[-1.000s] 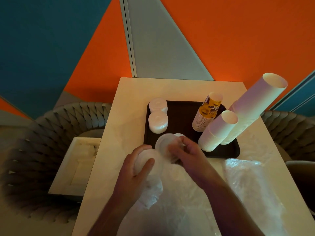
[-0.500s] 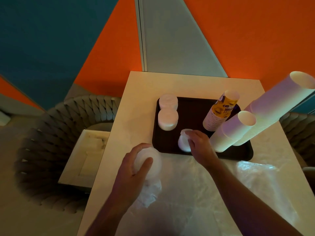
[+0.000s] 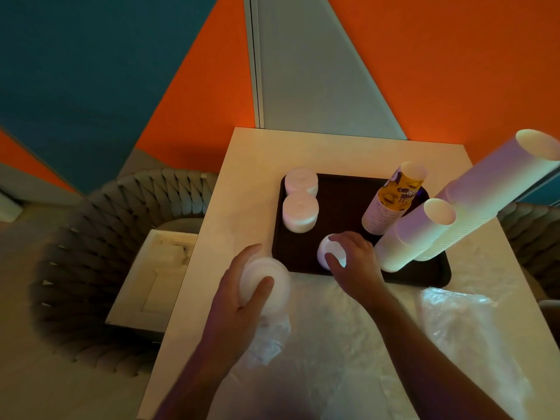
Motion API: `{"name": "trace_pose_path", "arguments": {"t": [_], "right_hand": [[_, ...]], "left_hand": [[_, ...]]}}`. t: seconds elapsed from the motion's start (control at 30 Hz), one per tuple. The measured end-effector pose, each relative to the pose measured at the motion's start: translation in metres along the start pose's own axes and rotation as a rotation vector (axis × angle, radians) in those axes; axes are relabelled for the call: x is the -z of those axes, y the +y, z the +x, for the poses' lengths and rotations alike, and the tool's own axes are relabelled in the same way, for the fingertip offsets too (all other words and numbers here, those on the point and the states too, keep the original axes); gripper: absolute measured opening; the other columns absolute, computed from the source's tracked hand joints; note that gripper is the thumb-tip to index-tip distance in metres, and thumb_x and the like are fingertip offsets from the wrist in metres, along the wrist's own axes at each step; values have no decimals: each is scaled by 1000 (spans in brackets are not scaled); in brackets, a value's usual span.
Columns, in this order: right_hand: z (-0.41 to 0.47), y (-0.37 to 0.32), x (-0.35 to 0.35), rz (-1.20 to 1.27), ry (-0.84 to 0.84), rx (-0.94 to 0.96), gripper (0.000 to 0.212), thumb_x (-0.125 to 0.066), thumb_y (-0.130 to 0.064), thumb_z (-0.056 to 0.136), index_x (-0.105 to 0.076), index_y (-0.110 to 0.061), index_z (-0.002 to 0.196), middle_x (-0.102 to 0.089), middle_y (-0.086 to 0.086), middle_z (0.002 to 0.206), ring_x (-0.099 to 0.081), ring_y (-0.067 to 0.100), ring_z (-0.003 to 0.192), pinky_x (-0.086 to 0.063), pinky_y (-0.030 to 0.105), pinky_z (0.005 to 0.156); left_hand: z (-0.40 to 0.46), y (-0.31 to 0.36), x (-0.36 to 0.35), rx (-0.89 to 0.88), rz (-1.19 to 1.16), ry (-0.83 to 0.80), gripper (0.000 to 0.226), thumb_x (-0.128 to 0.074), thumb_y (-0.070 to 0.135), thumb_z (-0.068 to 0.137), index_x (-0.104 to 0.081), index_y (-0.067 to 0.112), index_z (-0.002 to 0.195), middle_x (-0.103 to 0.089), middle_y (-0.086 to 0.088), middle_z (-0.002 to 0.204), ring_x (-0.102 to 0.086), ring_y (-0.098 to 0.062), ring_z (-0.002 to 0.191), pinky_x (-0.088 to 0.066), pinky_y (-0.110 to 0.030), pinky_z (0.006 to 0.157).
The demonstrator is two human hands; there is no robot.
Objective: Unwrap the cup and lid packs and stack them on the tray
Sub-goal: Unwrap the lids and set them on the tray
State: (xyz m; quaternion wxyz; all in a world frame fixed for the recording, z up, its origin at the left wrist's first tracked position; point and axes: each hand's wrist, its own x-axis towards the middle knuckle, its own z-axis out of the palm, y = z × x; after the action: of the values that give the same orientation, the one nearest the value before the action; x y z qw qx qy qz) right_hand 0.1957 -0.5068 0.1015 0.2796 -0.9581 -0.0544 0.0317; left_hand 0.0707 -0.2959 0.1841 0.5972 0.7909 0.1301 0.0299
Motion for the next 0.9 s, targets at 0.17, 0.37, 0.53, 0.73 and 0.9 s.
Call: {"name": "trace_pose_path", "arguments": {"t": [0.17, 0.37, 0.53, 0.73, 0.9], "right_hand": [[-22, -49, 40, 628, -74, -15, 12, -69, -23, 95, -76, -31, 101, -74, -10, 94, -70, 8, 87, -57, 26, 75], [-51, -81, 60, 600, -243, 99, 8, -76, -23, 90, -77, -27, 96, -73, -12, 83, -69, 6, 79, -56, 20, 74], [-58, -81, 63, 549, -183, 124, 6, -76, -21, 90, -78, -25, 93, -73, -16, 83, -69, 3, 80, -53, 14, 72], [-61, -78, 65, 522, -131, 145, 7, -73, -16, 91, -75, -22, 89, -72, -14, 78, -69, 5, 75, -53, 16, 67], [-60, -75, 62, 684, -134, 34, 10, -67, -11, 94, -73, -20, 93, -73, -2, 78, -69, 10, 72, -58, 26, 68]], "left_hand": [[-3, 1, -3, -4, 17, -10, 36, -61, 53, 91, -45, 56, 123, -46, 50, 115, -48, 17, 112, -45, -7, 75], [-5, 5, -10, -25, 29, -29, 34, -56, 51, 85, -48, 67, 114, -51, 45, 116, -52, 14, 110, -42, -9, 81], [-6, 5, -16, -26, 29, -39, 33, -56, 52, 83, -50, 56, 115, -50, 49, 112, -52, 16, 108, -41, -10, 81], [-7, 1, -19, -19, 12, -59, 43, -59, 61, 80, -49, 55, 121, -52, 38, 118, -53, 9, 110, -53, -23, 85], [-7, 2, -19, -21, 16, -66, 51, -61, 61, 79, -49, 49, 126, -58, 27, 120, -56, 5, 109, -55, -22, 86]]}}
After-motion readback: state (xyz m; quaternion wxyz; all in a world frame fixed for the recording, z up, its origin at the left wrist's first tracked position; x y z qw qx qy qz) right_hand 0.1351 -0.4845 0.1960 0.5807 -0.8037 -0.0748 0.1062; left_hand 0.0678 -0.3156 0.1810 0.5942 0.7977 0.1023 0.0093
